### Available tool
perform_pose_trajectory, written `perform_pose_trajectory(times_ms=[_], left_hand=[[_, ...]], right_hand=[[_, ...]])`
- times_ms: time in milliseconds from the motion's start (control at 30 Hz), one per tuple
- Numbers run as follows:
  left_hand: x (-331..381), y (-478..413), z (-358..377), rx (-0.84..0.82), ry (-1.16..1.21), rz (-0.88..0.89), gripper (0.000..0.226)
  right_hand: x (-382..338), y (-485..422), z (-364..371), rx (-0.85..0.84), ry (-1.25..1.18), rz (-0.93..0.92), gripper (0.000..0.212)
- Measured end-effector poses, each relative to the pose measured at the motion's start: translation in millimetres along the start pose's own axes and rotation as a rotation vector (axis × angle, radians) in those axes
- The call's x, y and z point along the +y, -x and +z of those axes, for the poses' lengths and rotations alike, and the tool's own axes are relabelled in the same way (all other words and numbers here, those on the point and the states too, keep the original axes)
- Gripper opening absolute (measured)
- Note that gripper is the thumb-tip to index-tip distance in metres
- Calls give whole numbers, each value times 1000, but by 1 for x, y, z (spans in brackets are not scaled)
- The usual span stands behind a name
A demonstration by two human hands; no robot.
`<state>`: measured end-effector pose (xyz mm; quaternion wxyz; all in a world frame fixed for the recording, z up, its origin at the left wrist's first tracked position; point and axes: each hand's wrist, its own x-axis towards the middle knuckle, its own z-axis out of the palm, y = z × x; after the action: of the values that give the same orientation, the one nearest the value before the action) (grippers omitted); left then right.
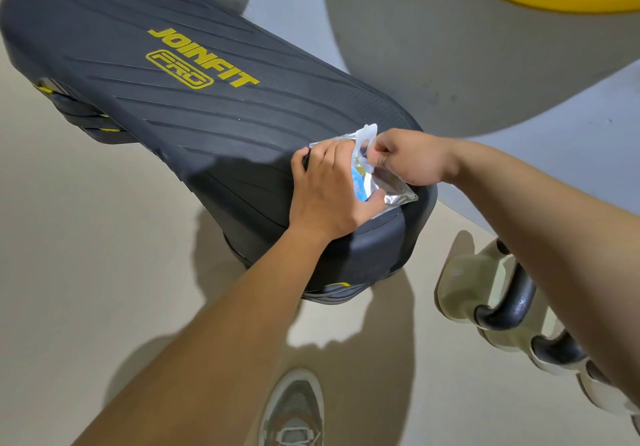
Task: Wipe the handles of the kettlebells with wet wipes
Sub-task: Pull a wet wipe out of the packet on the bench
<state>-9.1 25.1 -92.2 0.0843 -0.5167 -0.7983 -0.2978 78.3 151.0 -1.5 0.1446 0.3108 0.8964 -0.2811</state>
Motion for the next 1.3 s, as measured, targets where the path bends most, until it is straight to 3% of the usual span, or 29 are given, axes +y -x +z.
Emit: perform_pose_trajectory(times_ms=[133,233,300,433,567,700,867,1000,1300], left_hand=[[-1,0,2,14,15,8,65],[-1,0,3,34,38,-15,63],[-2,0,4,38,38,-23,60],[-2,-1,6,19,32,-43,57],[-2,-2,6,31,71,-46,57],[-4,-2,8,22,77,-48,62],[-4,-2,8,21,78,-59,58],[-4,-2,9,25,84,-61,56],[-4,-1,8,7,32,-51,60]], right_hand=[[7,1,9,52,-181,23,32],[16,-1,26,109,-485,53,15],[17,0,33,184,-563,19,10],[15,5,40,328,-398,-57,16],[11,3,44,419,-200,-52,7],[9,1,48,404,-116,-5,31],[8,9,36,396,-550,39,24],[10,18,28,386,-862,50,32],[-9,37,18,562,-1291,73,33]])
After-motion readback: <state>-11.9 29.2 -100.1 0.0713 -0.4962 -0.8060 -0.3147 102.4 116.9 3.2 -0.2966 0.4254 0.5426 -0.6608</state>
